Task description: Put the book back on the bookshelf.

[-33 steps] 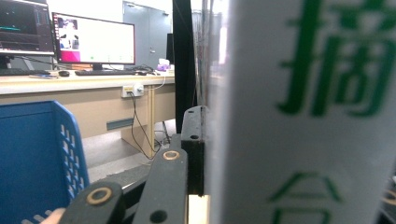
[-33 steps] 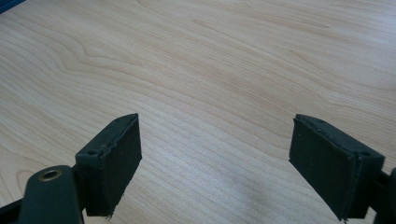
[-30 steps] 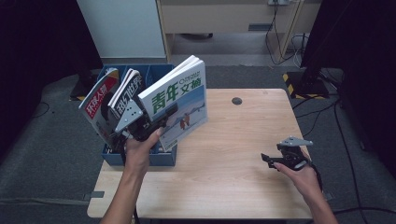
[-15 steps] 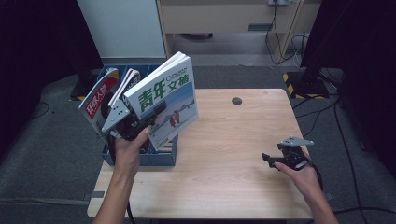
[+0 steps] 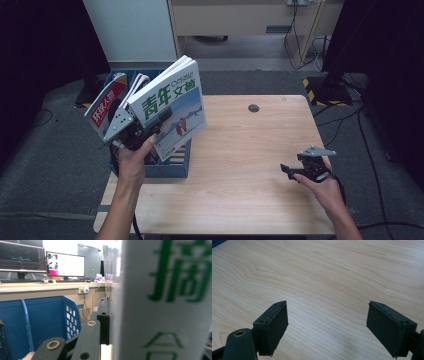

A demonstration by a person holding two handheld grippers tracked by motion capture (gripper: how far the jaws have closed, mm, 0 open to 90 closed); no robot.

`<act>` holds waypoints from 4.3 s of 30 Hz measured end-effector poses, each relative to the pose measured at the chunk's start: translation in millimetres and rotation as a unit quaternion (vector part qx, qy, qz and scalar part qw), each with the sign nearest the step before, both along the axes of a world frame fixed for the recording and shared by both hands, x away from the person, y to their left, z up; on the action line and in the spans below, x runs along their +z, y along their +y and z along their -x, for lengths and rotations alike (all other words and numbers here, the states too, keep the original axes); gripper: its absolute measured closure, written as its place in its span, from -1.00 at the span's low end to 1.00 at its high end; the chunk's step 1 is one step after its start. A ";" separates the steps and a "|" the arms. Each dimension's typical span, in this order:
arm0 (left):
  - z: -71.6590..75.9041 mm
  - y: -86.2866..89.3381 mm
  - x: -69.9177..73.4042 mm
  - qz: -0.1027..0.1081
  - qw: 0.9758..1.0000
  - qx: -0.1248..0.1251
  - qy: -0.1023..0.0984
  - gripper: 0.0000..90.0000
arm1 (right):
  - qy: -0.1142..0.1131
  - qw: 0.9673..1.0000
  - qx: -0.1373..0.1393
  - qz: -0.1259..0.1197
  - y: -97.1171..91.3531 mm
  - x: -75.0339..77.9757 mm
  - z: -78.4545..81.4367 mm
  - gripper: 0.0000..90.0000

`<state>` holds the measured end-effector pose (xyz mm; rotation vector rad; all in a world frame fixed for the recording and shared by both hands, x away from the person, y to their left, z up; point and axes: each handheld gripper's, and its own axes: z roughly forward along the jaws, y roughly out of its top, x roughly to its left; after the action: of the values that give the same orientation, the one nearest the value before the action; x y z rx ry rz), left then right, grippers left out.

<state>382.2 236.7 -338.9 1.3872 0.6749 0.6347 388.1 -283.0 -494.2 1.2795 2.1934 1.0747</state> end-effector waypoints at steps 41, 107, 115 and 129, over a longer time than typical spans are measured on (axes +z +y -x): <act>16.9 40.1 1.4 0.013 0.999 0.039 -0.002 0.64 | 0.007 1.000 -0.002 0.000 0.5 -2.0 -1.1 -0.59; -5.9 21.5 -6.2 0.011 0.993 0.119 0.024 0.64 | 0.001 1.000 -0.004 -0.002 -6.3 -2.0 -2.1 -0.58; -8.7 25.3 -6.8 0.013 0.991 0.129 0.029 0.64 | 0.002 1.000 -0.004 -0.002 -6.2 -1.9 -2.0 -0.58; -21.9 11.4 -14.6 -0.012 0.989 0.142 0.039 0.64 | 0.004 1.000 -0.006 -0.005 -7.7 -2.3 -1.7 -0.58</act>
<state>404.0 248.1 -353.5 1.3546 0.9400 0.8176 389.8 -290.7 -496.5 1.3016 2.1874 1.0794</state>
